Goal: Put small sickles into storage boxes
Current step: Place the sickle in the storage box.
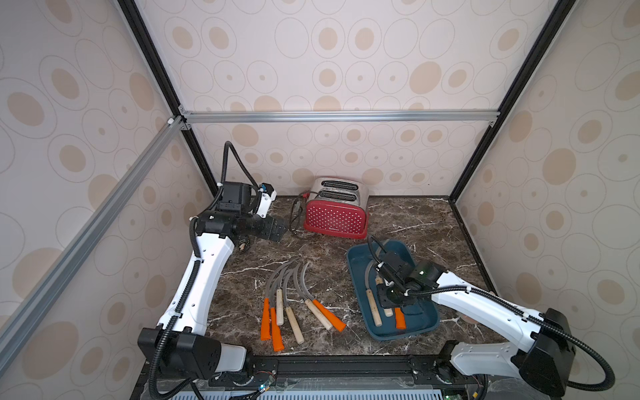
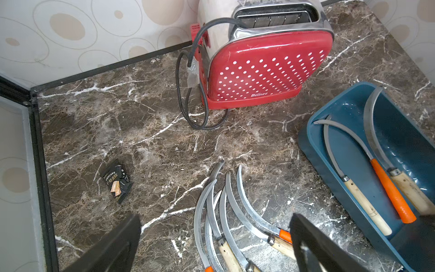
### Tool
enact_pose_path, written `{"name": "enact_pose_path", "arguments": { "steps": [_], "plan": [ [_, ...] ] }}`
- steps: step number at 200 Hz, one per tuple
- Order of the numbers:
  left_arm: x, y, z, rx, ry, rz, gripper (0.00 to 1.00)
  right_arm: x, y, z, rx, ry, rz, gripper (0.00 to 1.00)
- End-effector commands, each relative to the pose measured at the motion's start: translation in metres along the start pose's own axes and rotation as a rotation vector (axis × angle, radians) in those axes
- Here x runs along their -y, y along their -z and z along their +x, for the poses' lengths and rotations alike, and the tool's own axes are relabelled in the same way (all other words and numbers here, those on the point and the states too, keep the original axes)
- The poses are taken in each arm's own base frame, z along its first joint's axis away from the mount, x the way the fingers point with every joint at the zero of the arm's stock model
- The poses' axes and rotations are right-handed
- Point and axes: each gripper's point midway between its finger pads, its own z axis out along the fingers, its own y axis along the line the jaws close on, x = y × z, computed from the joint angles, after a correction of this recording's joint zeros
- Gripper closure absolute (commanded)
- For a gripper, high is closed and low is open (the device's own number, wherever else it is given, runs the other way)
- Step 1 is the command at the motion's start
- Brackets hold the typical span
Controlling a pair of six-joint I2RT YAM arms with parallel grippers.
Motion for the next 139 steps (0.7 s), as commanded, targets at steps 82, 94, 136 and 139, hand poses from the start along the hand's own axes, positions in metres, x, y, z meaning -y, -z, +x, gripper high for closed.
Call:
{"name": "enact_pose_path", "arguments": {
  "steps": [82,94,136,139],
  "plan": [
    [0.008,0.005,0.006,0.009,-0.046,0.032,0.01,0.011,-0.025,0.011,-0.041,-0.041,0.040,1.00],
    [0.008,0.004,0.007,0.004,-0.044,0.038,0.01,0.012,-0.029,0.012,-0.047,-0.045,0.038,1.00],
    [0.010,-0.001,0.010,-0.007,-0.037,0.051,0.01,0.015,-0.042,0.014,-0.067,-0.053,0.051,1.00],
    [0.011,-0.001,0.010,-0.006,-0.037,0.054,0.01,0.015,-0.043,0.014,-0.068,-0.056,0.052,1.00]
  ]
}}
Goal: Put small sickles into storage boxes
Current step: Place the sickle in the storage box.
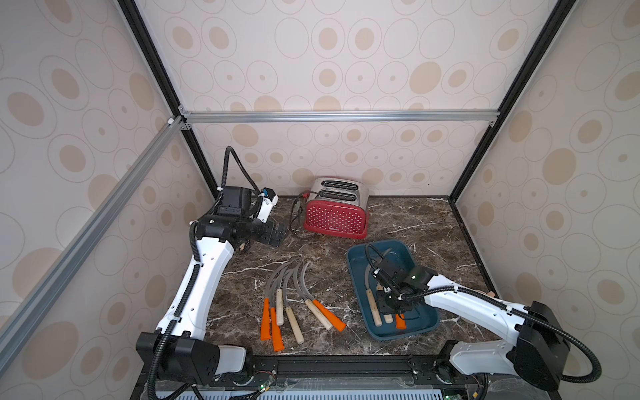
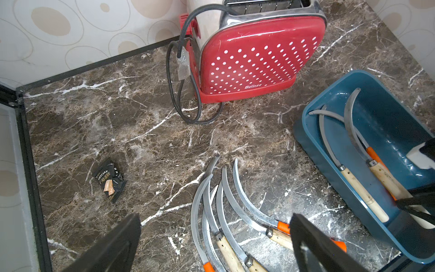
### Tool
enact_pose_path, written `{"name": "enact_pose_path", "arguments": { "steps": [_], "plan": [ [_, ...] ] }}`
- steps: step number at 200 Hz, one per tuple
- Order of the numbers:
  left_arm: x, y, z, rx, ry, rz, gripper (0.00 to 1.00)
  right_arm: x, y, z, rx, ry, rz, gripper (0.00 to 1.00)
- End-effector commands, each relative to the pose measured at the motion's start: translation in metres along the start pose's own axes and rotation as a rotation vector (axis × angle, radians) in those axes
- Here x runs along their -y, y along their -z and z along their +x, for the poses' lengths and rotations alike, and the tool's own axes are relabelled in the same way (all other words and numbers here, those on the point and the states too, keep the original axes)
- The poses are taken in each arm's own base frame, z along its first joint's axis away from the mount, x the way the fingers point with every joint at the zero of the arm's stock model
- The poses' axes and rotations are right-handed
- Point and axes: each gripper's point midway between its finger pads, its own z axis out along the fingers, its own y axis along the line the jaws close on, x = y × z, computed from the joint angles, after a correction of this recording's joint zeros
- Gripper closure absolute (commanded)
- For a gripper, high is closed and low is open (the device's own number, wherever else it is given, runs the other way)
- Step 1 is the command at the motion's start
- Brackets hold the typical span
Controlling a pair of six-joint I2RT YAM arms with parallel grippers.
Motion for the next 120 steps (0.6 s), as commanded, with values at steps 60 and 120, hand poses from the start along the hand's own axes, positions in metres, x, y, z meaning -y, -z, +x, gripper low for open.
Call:
{"name": "enact_pose_path", "arguments": {
  "steps": [60,120],
  "plan": [
    [0.005,-0.003,0.005,-0.011,-0.021,0.030,0.01,0.007,-0.023,-0.003,-0.035,-0.030,0.044,1.00],
    [0.004,-0.008,0.009,-0.025,-0.022,0.032,0.01,0.015,-0.034,-0.004,-0.049,-0.027,0.107,0.97]
  ]
}}
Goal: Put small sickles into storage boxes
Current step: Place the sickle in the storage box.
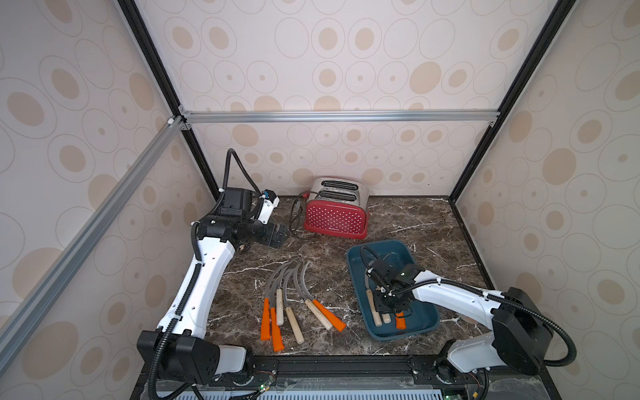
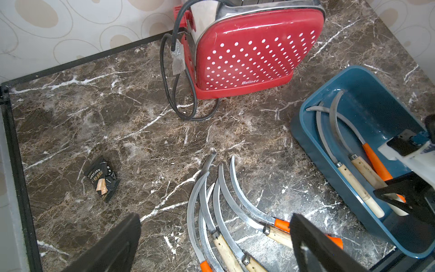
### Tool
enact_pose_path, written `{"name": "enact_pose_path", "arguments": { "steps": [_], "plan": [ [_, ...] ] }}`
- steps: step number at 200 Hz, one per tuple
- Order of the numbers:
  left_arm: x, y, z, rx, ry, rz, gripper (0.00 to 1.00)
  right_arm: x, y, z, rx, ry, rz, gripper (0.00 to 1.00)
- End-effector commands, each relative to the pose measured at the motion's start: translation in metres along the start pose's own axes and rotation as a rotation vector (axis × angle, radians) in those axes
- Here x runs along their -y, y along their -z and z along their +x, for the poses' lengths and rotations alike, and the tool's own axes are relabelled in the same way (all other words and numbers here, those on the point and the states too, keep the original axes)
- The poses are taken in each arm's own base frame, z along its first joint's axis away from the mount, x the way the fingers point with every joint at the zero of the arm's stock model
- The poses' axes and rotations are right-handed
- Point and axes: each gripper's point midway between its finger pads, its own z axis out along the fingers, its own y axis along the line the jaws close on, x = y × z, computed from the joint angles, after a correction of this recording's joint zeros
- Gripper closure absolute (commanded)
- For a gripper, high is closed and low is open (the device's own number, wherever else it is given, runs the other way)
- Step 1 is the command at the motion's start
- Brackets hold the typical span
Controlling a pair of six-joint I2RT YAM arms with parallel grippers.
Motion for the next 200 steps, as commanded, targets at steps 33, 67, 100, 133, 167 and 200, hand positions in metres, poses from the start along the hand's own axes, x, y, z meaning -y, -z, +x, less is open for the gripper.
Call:
{"name": "enact_pose_path", "arguments": {
  "steps": [33,67,100,133,167,200],
  "plan": [
    [0.003,-0.003,0.003,-0.008,-0.029,0.013,0.01,0.012,-0.011,0.000,-0.008,-0.008,0.063,0.92],
    [0.004,-0.002,0.001,0.004,-0.031,0.014,0.01,0.016,-0.013,0.000,-0.008,-0.006,0.088,0.84],
    [0.004,-0.002,-0.001,0.005,-0.027,0.016,0.01,0.018,-0.013,0.000,-0.008,-0.003,0.102,0.76],
    [0.007,-0.002,-0.003,0.008,-0.031,0.024,0.01,0.020,-0.012,0.001,-0.006,0.002,0.107,0.69],
    [0.010,0.000,-0.005,0.014,-0.036,0.035,0.01,0.022,-0.008,-0.001,0.006,0.005,0.116,0.65],
    [0.012,0.001,-0.005,0.015,-0.043,0.037,0.01,0.025,-0.003,-0.005,0.026,-0.002,0.137,0.63]
  ]
}}
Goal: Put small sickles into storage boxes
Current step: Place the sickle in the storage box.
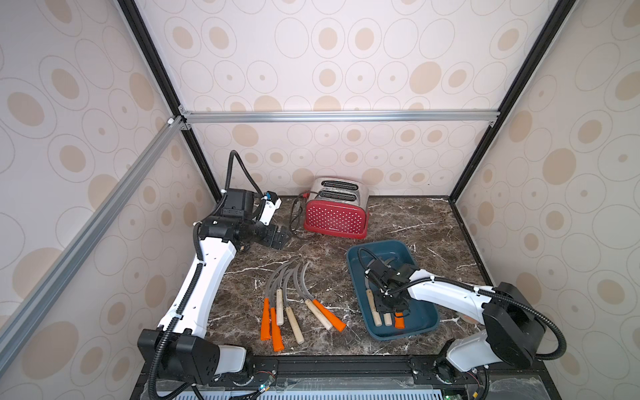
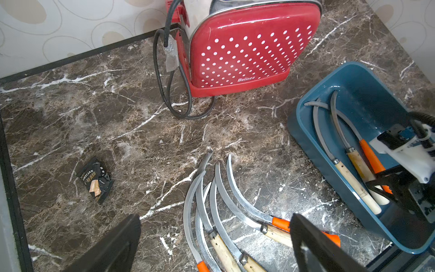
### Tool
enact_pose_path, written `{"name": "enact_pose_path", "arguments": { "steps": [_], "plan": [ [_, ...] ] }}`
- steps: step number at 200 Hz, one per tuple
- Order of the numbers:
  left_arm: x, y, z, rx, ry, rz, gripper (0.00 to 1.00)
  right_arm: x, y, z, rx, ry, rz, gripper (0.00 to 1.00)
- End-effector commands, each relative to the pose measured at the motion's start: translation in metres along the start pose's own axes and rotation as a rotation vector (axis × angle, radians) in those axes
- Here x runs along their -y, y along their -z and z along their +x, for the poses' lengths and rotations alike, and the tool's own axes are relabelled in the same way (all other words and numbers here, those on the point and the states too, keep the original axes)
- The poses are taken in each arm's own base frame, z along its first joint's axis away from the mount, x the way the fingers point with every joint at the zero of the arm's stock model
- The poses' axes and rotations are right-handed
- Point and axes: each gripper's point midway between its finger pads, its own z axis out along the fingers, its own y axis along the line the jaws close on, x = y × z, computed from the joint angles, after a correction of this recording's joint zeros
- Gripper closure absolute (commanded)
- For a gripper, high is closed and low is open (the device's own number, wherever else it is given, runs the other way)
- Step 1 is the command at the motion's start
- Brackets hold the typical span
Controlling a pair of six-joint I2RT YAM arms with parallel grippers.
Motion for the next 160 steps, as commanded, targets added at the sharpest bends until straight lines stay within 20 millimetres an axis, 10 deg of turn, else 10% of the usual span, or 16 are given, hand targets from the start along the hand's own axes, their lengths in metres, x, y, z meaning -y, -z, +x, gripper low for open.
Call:
{"name": "enact_pose_path", "arguments": {
  "steps": [1,160],
  "plan": [
    [0.005,0.005,-0.008,0.022,-0.033,0.014,0.01,0.013,0.004,0.000,0.011,-0.014,0.053,0.63],
    [0.008,0.022,-0.026,0.075,-0.058,-0.003,0.01,-0.025,0.162,-0.116,0.751,0.108,-0.197,0.55]
  ]
}}
